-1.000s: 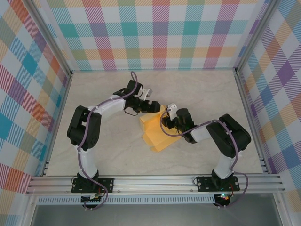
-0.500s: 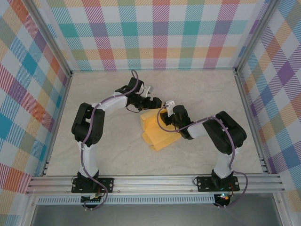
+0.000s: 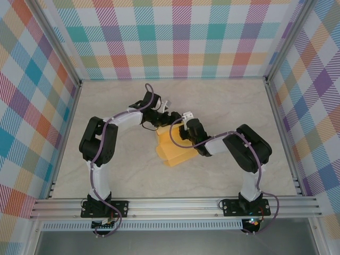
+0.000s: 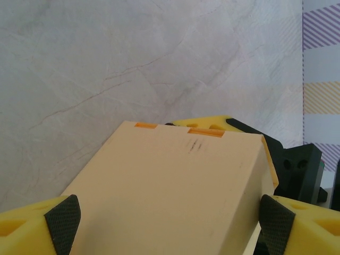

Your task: Fold the paper box

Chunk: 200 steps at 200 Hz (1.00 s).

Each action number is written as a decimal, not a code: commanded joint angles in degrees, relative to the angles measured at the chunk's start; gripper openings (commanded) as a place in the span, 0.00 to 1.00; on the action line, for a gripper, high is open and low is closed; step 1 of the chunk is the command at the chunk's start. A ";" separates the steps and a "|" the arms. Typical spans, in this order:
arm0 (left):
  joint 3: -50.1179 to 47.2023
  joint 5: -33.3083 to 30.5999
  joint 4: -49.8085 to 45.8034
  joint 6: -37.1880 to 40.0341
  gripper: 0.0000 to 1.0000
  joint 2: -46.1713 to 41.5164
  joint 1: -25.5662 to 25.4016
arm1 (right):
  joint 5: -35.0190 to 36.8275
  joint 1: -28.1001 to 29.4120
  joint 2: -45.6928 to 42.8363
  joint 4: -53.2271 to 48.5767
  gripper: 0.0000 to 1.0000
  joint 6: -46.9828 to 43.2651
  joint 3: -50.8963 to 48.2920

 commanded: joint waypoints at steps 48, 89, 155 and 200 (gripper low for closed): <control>-2.38 -0.71 -3.51 -3.96 0.87 -1.41 -0.56 | 10.95 0.83 1.77 -6.65 0.23 2.87 2.20; -0.26 -4.02 -6.36 -2.97 0.86 0.18 -0.56 | 5.03 0.01 0.69 -7.48 0.33 5.83 -0.72; 1.04 -3.84 -8.43 -1.72 0.85 0.68 -0.54 | -1.02 -0.91 3.63 6.95 0.36 7.59 -6.59; 0.22 -2.72 -7.98 -2.02 0.85 0.50 -0.56 | 1.04 -0.93 2.69 7.75 0.44 7.14 -7.03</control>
